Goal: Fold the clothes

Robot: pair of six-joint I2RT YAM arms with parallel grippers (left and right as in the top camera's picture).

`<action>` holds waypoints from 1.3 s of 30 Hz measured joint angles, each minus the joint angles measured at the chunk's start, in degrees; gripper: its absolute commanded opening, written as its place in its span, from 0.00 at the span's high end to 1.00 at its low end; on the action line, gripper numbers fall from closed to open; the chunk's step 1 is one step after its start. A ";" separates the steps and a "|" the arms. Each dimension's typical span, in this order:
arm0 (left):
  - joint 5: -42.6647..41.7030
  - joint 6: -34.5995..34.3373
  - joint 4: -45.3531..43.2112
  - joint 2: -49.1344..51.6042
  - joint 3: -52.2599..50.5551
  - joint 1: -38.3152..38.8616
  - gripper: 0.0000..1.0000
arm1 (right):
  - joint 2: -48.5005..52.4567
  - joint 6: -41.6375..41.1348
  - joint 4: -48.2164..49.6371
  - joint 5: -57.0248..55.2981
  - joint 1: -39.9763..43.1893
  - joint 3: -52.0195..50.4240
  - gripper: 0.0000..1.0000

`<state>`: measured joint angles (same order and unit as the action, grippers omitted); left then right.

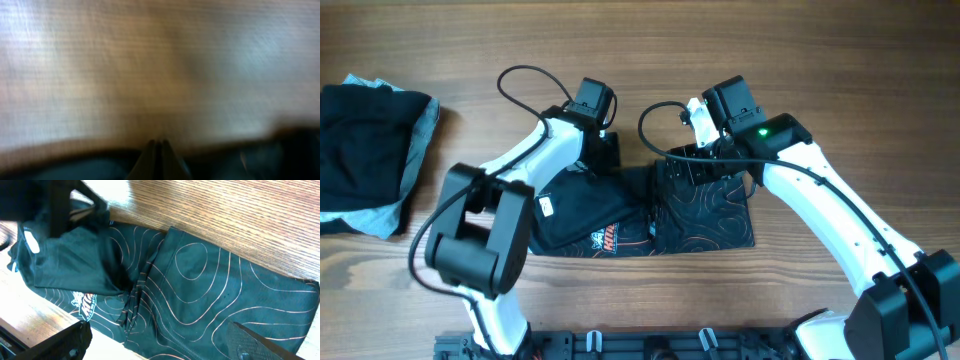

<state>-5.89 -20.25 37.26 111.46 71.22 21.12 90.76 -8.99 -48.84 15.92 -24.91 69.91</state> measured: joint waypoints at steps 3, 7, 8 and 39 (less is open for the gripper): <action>-3.65 -1.03 7.45 -8.68 0.13 0.37 0.96 | 0.00 0.00 -0.04 -0.15 0.00 -0.02 0.09; -5.38 -2.43 15.96 -13.99 0.85 3.56 0.96 | 0.00 0.00 -0.07 -0.15 0.00 0.00 0.09; -5.62 -3.17 17.22 -13.97 0.83 5.05 0.96 | 0.00 0.00 -0.04 -0.15 0.00 0.00 0.09; -0.13 3.21 4.33 -15.72 -21.14 -26.97 0.25 | 0.00 -14.36 -13.75 -10.21 19.12 0.00 0.01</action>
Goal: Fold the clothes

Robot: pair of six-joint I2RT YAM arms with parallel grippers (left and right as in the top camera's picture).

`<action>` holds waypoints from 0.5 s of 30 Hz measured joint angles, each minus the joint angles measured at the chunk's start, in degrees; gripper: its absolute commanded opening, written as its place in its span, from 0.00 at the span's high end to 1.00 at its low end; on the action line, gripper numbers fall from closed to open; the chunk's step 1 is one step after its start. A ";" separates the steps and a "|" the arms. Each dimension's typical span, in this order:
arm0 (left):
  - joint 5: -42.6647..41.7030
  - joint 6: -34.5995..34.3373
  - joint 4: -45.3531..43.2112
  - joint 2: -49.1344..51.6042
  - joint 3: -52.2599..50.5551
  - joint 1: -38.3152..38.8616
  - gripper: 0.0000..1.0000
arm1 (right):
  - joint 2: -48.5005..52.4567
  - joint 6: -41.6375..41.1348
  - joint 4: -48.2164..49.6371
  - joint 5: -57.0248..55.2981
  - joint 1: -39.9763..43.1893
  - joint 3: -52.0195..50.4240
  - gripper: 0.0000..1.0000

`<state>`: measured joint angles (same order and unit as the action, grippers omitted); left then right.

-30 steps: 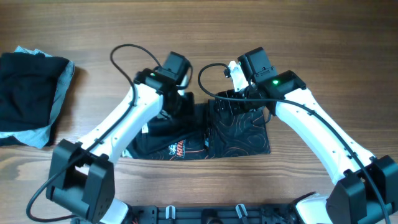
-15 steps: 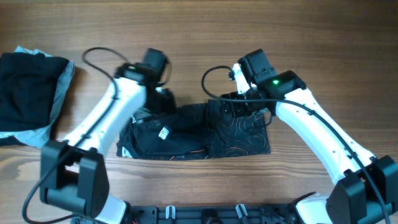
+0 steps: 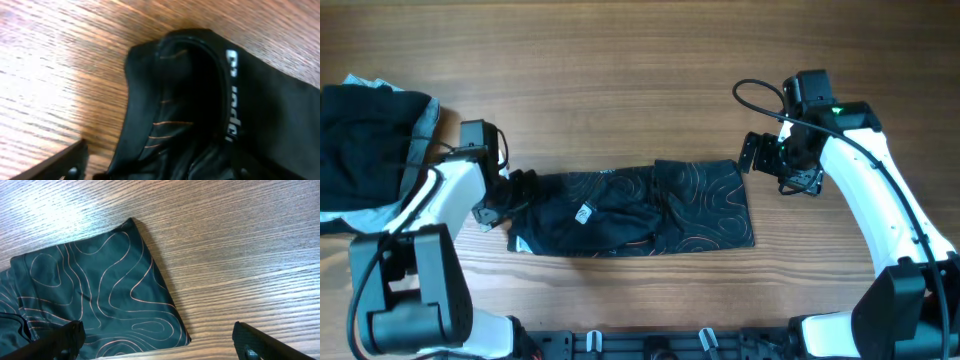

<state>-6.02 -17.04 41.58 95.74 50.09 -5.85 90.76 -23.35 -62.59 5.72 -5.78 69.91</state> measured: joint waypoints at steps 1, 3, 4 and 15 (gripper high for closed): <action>-0.33 0.81 -0.48 -0.44 -0.55 -0.07 0.39 | 0.00 0.00 0.04 0.00 0.00 0.00 0.01; -1.60 1.90 -0.68 -0.72 -1.14 -0.22 0.46 | 0.00 0.00 0.02 0.00 0.00 0.00 0.00; -2.47 2.16 -0.55 -0.72 -1.29 -0.22 0.48 | 0.00 0.00 0.02 0.00 0.00 0.00 0.01; -5.84 2.82 0.46 -0.52 -2.14 7.04 0.96 | 0.00 0.22 0.72 -0.02 0.00 0.00 0.00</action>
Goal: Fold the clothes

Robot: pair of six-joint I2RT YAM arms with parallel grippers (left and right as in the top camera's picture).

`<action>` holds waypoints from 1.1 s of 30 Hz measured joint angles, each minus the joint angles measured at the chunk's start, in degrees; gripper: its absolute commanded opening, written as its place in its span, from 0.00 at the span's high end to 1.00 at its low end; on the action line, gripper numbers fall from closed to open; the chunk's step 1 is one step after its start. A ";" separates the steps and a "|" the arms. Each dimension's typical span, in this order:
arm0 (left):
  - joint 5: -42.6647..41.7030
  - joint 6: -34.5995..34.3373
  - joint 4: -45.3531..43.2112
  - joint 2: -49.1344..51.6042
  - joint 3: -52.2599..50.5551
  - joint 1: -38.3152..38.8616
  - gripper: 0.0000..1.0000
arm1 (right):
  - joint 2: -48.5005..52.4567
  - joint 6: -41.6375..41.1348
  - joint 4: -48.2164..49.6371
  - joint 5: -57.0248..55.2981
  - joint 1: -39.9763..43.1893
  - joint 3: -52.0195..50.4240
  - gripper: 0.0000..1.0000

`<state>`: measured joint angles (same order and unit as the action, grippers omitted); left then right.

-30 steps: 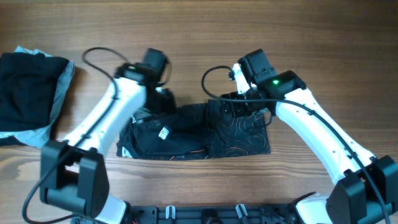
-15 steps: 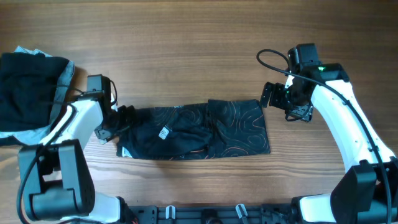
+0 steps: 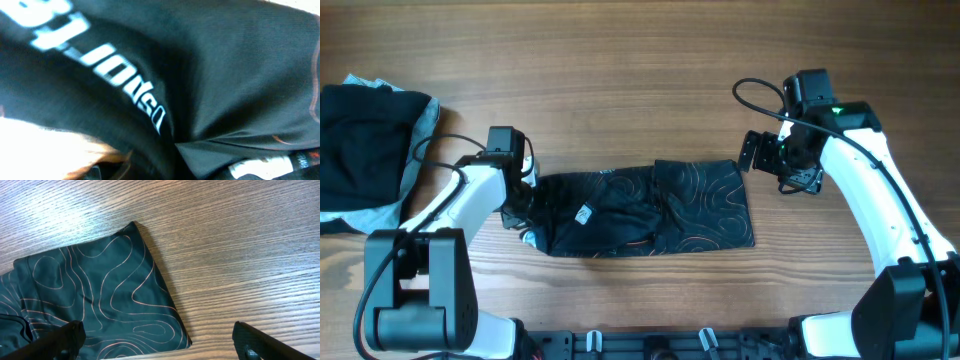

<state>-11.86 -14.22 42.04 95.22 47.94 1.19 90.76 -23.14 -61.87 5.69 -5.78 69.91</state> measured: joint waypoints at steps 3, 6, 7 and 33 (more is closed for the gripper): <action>-0.22 -0.48 -0.44 0.22 0.15 -1.20 0.96 | 0.00 0.04 0.13 0.02 0.00 0.00 0.00; 1.92 -1.11 1.01 1.75 4.87 -7.76 0.96 | 0.00 0.04 0.42 0.02 0.00 0.00 0.00; 2.89 -1.36 2.14 1.75 7.17 -9.90 0.96 | 0.00 0.04 0.52 0.00 0.00 0.00 0.01; -3.82 -8.37 14.12 5.49 31.95 33.51 0.35 | 0.00 0.92 2.32 -0.24 0.00 0.00 0.00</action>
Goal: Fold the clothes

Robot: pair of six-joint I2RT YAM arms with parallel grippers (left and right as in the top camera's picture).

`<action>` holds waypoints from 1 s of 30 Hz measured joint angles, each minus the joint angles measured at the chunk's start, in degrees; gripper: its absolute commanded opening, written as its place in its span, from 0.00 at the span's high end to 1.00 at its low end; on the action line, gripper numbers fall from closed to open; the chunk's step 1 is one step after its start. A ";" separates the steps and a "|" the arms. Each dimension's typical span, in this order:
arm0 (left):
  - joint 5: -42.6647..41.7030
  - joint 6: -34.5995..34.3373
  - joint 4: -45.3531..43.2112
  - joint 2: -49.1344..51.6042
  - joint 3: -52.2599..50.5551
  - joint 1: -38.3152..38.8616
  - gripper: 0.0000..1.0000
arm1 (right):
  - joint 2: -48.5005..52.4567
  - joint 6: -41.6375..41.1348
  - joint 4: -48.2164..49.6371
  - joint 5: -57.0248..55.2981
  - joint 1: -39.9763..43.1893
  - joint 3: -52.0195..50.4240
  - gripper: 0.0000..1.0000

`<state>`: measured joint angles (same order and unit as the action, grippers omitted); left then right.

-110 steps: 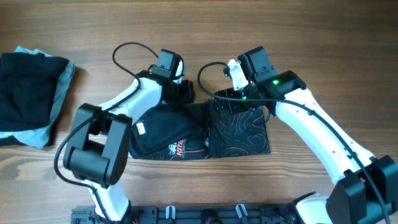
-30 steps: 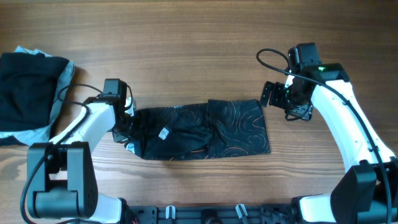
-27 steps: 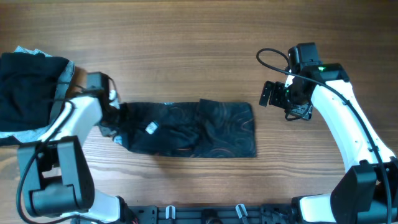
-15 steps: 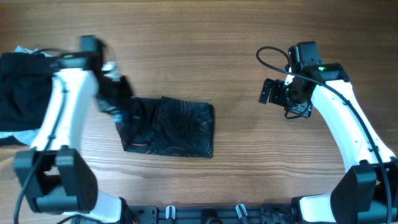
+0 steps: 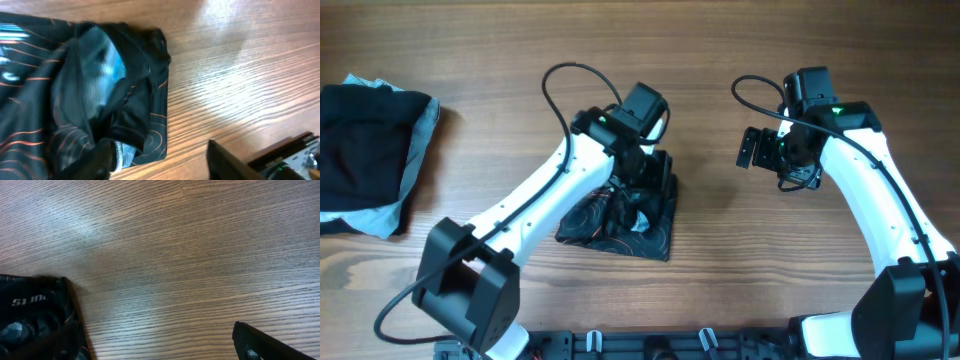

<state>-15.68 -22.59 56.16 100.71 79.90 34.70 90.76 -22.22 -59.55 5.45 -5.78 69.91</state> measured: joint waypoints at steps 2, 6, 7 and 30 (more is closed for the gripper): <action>-0.35 1.73 0.85 -1.46 1.42 -4.09 0.34 | 0.00 0.00 0.07 0.00 0.00 0.00 0.01; 0.39 2.12 3.91 -5.77 2.71 -19.71 0.28 | 0.00 9.62 3.98 12.28 -0.15 0.00 0.01; 0.59 2.05 4.15 -5.60 2.67 -21.68 0.27 | 0.00 12.39 4.11 16.63 -1.01 0.00 0.01; 0.79 0.85 0.76 -1.16 2.45 -45.70 0.20 | 15.43 -0.74 7.67 10.75 -37.16 -1.55 0.96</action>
<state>-14.90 -21.74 56.93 99.55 82.35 -11.00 106.19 -22.96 -51.88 16.21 -42.94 68.36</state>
